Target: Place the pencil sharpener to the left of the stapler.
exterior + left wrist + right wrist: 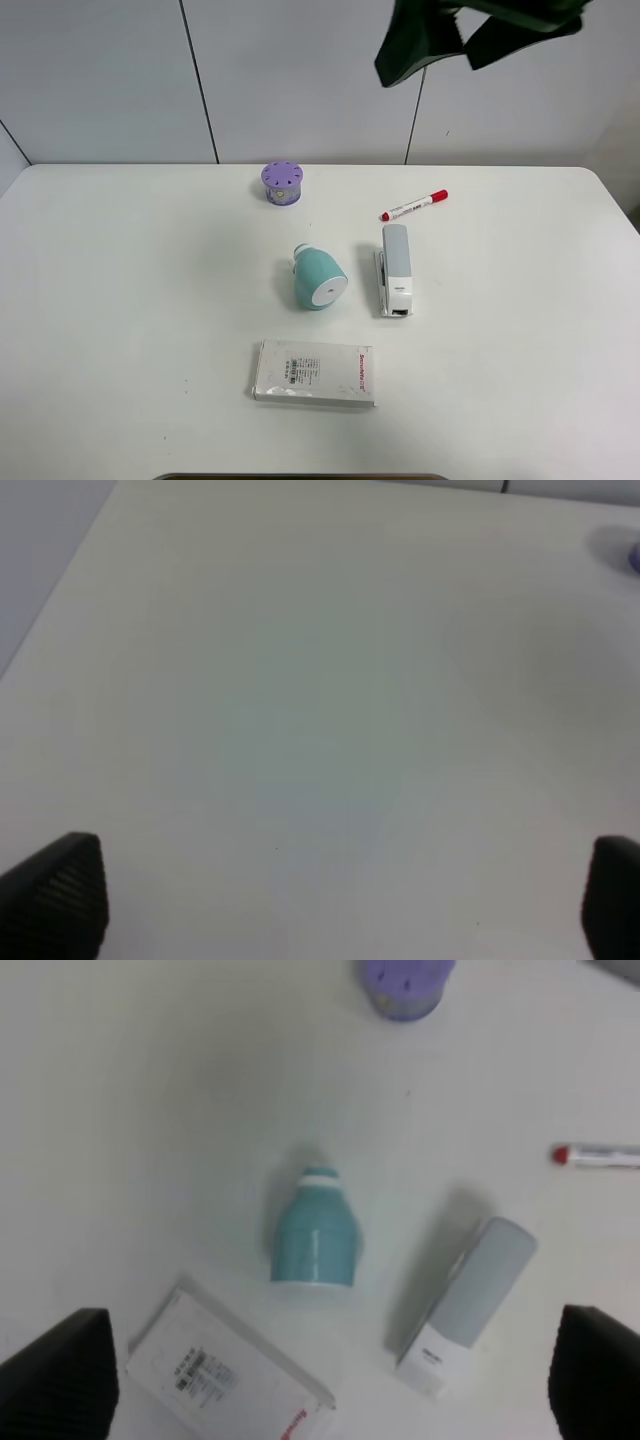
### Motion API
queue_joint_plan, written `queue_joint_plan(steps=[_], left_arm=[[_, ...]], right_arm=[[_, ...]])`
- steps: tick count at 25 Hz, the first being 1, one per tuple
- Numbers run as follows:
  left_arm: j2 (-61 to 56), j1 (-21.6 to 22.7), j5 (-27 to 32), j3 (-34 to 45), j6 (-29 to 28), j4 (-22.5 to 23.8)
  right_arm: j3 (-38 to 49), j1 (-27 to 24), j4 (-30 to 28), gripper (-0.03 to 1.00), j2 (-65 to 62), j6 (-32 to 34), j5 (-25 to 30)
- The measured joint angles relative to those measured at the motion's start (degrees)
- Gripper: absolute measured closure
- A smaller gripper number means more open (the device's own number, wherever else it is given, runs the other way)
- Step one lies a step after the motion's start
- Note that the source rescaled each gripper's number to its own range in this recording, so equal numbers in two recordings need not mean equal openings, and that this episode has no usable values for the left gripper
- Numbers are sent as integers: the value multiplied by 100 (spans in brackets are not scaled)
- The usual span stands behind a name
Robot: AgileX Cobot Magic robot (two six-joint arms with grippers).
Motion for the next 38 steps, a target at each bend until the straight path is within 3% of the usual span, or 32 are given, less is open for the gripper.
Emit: queue_joint_plan(steps=[12,14,20,24,31,38], left_arm=[[0,0,0,0,0,0],[0,0,0,0,0,0],[0,0,0,0,0,0],[0,0,0,0,0,0],[0,0,0,0,0,0],[0,0,0,0,0,0]], right_arm=[[2884,-93,-1016,18,-2732,523,23],[3310,-413,-1042,18,-3180,523,23],[4630,-2013,-1011,18,-4792,523,-114],[5368,-2632,-883,18,-5862,523,-394],[6089,-3049,-855,18,-7597,286,-718],[6331,-3097,-816,18,-7788,248,-741]])
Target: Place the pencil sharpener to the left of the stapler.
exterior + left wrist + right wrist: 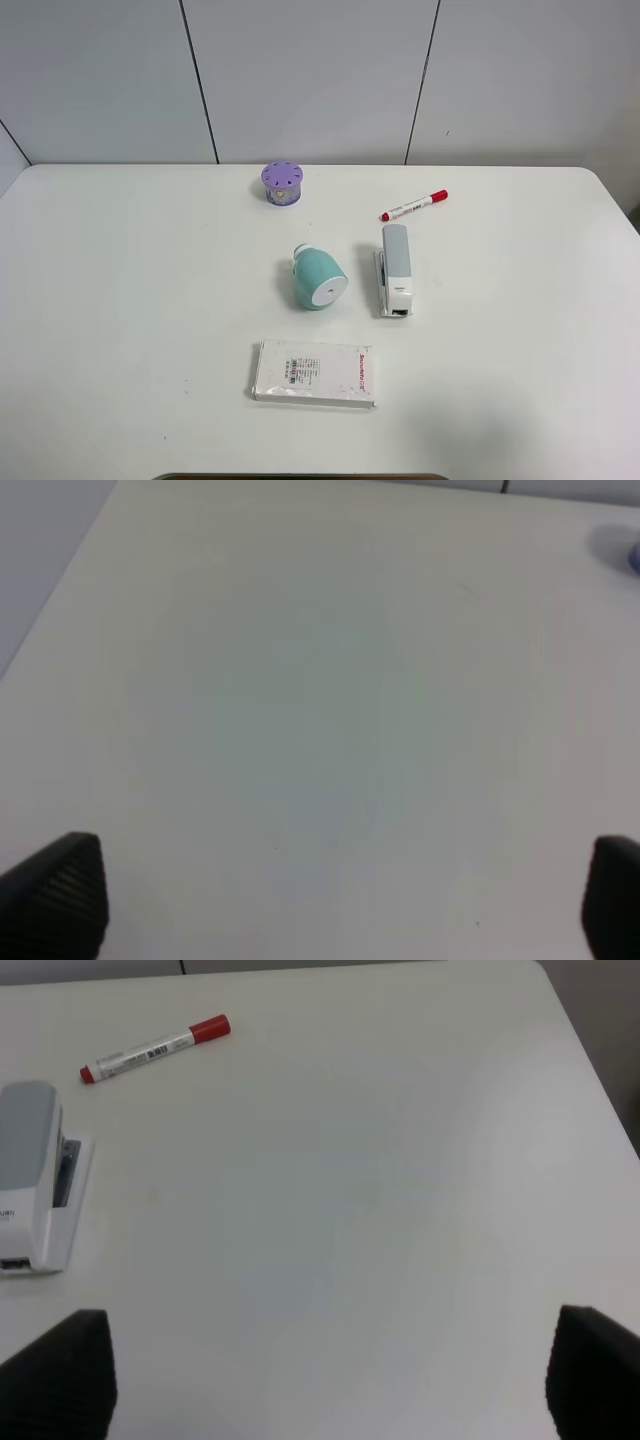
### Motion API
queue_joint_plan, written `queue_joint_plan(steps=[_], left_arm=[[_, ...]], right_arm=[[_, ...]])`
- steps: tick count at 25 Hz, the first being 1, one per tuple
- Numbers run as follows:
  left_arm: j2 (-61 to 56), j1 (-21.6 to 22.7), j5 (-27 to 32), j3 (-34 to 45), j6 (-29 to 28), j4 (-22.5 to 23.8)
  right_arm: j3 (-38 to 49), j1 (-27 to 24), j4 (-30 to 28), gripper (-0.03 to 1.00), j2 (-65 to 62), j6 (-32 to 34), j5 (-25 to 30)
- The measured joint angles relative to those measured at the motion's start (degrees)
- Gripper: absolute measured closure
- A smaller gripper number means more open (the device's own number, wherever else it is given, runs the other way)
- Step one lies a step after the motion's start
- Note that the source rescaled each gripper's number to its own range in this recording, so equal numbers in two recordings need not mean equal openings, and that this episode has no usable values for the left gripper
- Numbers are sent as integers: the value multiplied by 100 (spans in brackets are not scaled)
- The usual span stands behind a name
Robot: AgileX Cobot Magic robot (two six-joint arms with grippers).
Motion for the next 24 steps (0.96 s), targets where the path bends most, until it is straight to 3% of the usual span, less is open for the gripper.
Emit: queue_joint_plan(steps=[24], left_arm=[[0,0,0,0,0,0]], right_arm=[[55,0,0,18,0,0,-117]])
